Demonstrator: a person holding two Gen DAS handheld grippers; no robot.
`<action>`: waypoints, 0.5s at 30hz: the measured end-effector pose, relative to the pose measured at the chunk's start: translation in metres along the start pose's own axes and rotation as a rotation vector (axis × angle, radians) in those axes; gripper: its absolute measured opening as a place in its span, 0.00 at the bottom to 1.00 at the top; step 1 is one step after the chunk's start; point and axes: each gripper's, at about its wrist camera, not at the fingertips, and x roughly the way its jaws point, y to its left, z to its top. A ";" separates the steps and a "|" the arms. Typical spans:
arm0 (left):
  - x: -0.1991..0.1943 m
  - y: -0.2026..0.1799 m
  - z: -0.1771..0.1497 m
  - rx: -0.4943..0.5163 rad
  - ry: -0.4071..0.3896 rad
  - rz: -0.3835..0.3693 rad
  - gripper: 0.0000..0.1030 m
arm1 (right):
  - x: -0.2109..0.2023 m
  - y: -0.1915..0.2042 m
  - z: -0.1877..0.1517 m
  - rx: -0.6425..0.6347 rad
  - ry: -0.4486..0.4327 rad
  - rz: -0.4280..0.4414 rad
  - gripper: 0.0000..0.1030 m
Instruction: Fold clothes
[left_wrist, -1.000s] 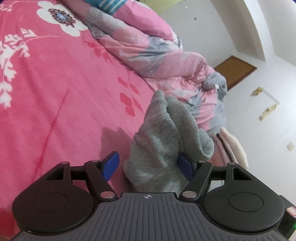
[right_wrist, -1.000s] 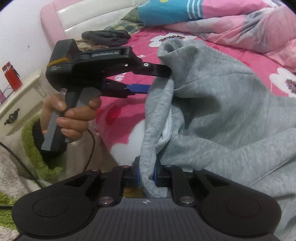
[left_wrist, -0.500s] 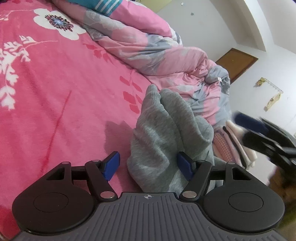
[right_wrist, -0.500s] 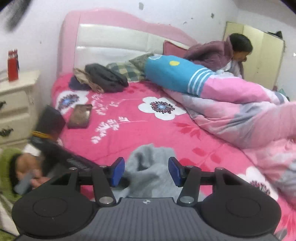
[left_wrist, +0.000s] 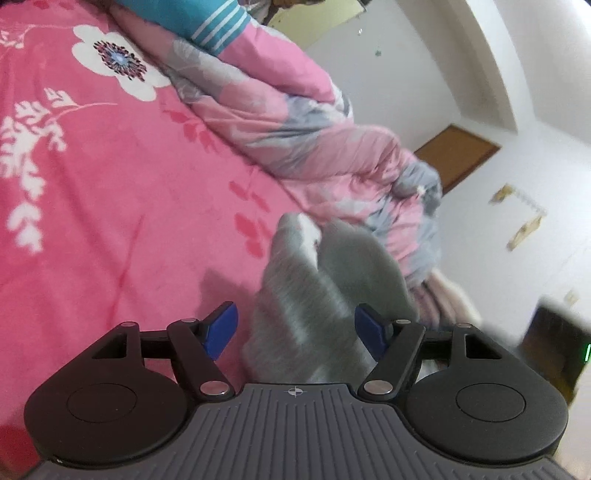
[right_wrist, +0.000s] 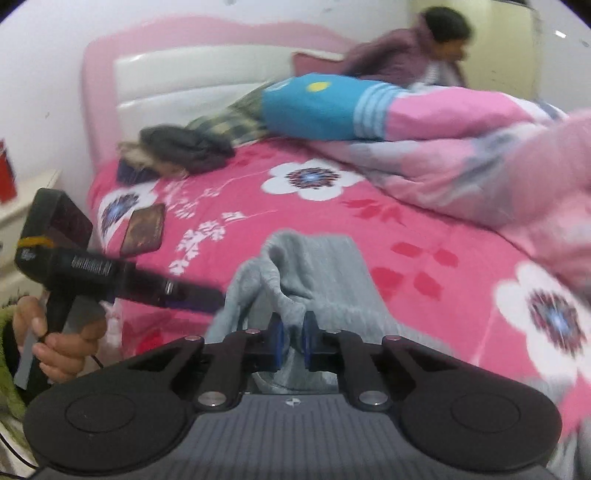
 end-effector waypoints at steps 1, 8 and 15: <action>0.004 -0.004 0.001 0.006 0.002 -0.006 0.68 | -0.005 0.000 -0.006 0.023 -0.010 -0.010 0.09; 0.034 -0.021 -0.002 0.058 0.064 0.099 0.54 | -0.064 -0.012 -0.048 0.224 -0.123 -0.116 0.06; 0.005 -0.005 -0.004 0.011 0.019 0.135 0.12 | -0.110 -0.060 -0.113 0.606 -0.215 -0.174 0.05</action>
